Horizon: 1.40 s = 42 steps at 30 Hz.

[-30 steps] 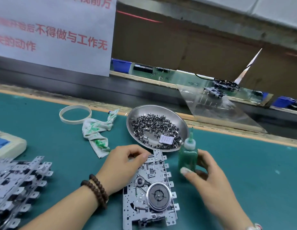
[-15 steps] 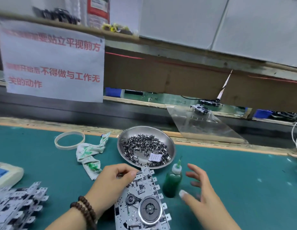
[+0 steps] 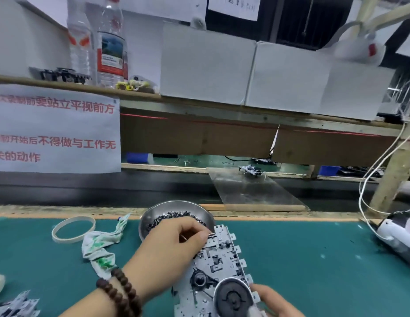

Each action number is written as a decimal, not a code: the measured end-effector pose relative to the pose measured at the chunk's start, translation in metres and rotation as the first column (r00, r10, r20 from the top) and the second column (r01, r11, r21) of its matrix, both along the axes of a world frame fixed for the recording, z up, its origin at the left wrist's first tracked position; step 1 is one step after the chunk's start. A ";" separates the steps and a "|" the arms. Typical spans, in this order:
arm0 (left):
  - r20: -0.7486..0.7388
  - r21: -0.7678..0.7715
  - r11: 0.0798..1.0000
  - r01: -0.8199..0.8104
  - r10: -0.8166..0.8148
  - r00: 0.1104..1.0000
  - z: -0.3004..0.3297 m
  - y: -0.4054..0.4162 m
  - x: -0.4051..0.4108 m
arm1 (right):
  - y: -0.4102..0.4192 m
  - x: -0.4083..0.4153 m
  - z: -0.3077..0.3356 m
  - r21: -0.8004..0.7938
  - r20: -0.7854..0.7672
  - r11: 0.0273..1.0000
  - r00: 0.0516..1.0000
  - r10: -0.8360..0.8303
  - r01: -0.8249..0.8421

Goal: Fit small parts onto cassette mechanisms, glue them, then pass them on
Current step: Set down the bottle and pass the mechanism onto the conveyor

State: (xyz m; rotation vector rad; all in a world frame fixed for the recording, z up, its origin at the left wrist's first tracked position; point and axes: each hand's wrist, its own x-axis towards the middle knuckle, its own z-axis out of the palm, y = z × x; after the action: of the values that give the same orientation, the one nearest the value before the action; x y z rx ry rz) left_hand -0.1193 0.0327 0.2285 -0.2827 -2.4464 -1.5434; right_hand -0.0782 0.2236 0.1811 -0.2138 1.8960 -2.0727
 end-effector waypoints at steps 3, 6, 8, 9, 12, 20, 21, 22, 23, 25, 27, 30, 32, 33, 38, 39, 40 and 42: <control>-0.014 -0.102 0.994 0.035 -0.036 0.999 0.030 0.014 -0.014 | 0.014 -0.015 0.021 -0.136 0.022 0.980 0.990 -0.141 0.143; -0.049 -0.125 0.992 0.018 -0.024 0.998 0.045 0.024 -0.035 | 0.029 -0.036 0.035 -0.266 0.083 0.937 0.973 -0.213 0.228; -0.011 -0.135 0.990 0.028 -0.030 0.999 0.042 0.028 -0.050 | 0.038 -0.054 0.041 -0.344 0.108 0.888 0.952 -0.285 0.305; 0.054 -0.104 0.992 0.071 -0.065 0.996 0.037 0.031 -0.059 | 0.040 -0.067 0.043 -0.352 0.125 0.869 0.937 -0.325 0.348; 0.282 0.139 0.968 0.210 -0.242 0.928 0.025 0.046 -0.088 | 0.042 -0.113 0.041 -0.343 0.139 0.855 0.921 -0.364 0.389; 0.415 0.221 0.972 0.084 -0.172 0.894 -0.017 0.076 -0.217 | 0.057 -0.243 0.007 0.136 0.019 0.905 0.912 -0.410 0.404; 0.426 0.202 0.976 0.077 -0.158 0.891 -0.024 0.079 -0.233 | 0.061 -0.258 0.003 0.255 -0.036 0.886 0.919 -0.392 0.388; 0.436 0.177 0.981 0.080 -0.151 0.887 -0.030 0.081 -0.249 | 0.065 -0.273 -0.001 0.357 -0.086 0.855 0.925 -0.371 0.376; 0.447 0.161 0.983 0.083 -0.148 0.883 -0.036 0.084 -0.263 | 0.071 -0.288 -0.006 0.429 -0.122 0.820 0.924 -0.363 0.379; 0.458 0.162 0.983 0.081 -0.148 0.877 -0.046 0.090 -0.286 | 0.072 -0.308 -0.005 0.559 -0.139 0.743 0.925 -0.353 0.368; 0.450 0.186 0.980 0.071 -0.150 0.880 -0.054 0.097 -0.305 | 0.075 -0.327 -0.008 0.573 -0.112 0.737 0.925 -0.363 0.358; 0.455 0.272 0.962 0.031 -0.157 0.877 -0.060 0.104 -0.327 | 0.068 -0.354 -0.013 0.341 0.025 0.847 0.897 -0.441 0.407; 0.447 0.252 0.968 0.000 -0.116 0.887 -0.062 0.102 -0.335 | 0.060 -0.363 -0.009 0.210 0.077 0.843 0.851 -0.520 0.496; 0.428 0.206 0.978 0.000 -0.090 0.899 -0.062 0.098 -0.335 | 0.059 -0.365 -0.011 0.230 0.066 0.830 0.843 -0.533 0.507; 0.317 -0.011 0.999 0.051 -0.045 0.948 -0.064 0.062 -0.299 | 0.043 -0.330 -0.016 0.513 -0.200 0.713 0.874 -0.442 0.478; 0.301 -0.044 0.997 0.056 -0.041 0.953 -0.063 0.056 -0.288 | 0.038 -0.320 -0.016 0.522 -0.200 0.721 0.887 -0.415 0.455; 0.291 -0.076 0.995 0.066 -0.041 0.956 -0.061 0.051 -0.275 | 0.033 -0.309 -0.012 0.530 -0.200 0.728 0.898 -0.391 0.435; 0.240 -0.138 0.990 0.042 -0.008 0.971 -0.045 0.044 -0.250 | 0.024 -0.287 0.005 0.534 -0.231 0.742 0.915 -0.332 0.404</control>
State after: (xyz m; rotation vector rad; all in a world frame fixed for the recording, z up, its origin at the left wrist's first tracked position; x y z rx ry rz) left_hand -0.3688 0.0767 0.1833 -0.1601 -2.7545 -1.4929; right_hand -0.3649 0.2473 0.1860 0.2086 2.7226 -1.5963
